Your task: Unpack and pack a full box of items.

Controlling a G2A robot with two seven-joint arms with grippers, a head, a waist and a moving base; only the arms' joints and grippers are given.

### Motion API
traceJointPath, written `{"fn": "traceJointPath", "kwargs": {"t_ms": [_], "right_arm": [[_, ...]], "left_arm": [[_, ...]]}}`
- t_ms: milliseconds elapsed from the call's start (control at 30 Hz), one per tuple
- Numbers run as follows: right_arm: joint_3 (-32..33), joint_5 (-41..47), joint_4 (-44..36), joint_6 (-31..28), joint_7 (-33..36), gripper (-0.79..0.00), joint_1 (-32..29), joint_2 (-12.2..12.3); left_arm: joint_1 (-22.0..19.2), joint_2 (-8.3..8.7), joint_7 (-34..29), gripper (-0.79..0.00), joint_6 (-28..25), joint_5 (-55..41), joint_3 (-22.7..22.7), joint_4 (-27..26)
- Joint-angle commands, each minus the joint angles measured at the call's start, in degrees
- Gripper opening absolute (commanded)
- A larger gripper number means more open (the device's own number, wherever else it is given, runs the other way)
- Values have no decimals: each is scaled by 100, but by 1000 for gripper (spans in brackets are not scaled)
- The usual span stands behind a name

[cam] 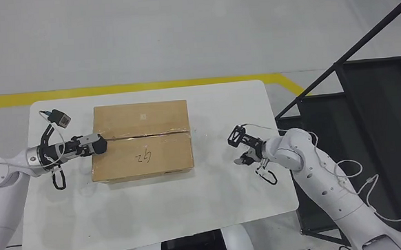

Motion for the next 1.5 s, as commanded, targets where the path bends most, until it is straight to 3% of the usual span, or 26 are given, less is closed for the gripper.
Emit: {"fn": "traceJointPath", "kwargs": {"t_ms": [0, 300, 633, 833, 1167, 1467], "right_arm": [[60, -75, -82, 28, 32, -785, -41, 20], [532, -836, -901, 411, 28, -785, -403, 138], [952, -904, -1840, 154, -953, -785, -667, 200], [590, -1046, -2056, 283, -1537, -785, -401, 132], [-130, -365, -2048, 598, -2167, -785, 279, -67], [-442, -114, -1801, 720, -2290, -785, 586, -174]], "left_arm": [[0, 0, 0, 0, 0, 0, 0, 0], [0, 0, 0, 0, 0, 0, 0, 0], [0, 0, 0, 0, 0, 0, 0, 0], [0, 0, 0, 0, 0, 0, 0, 0], [38, 1, 163, 0, 39, 62, -20, -60], [242, 137, 239, 0, 23, -10, -705, -226]]}}
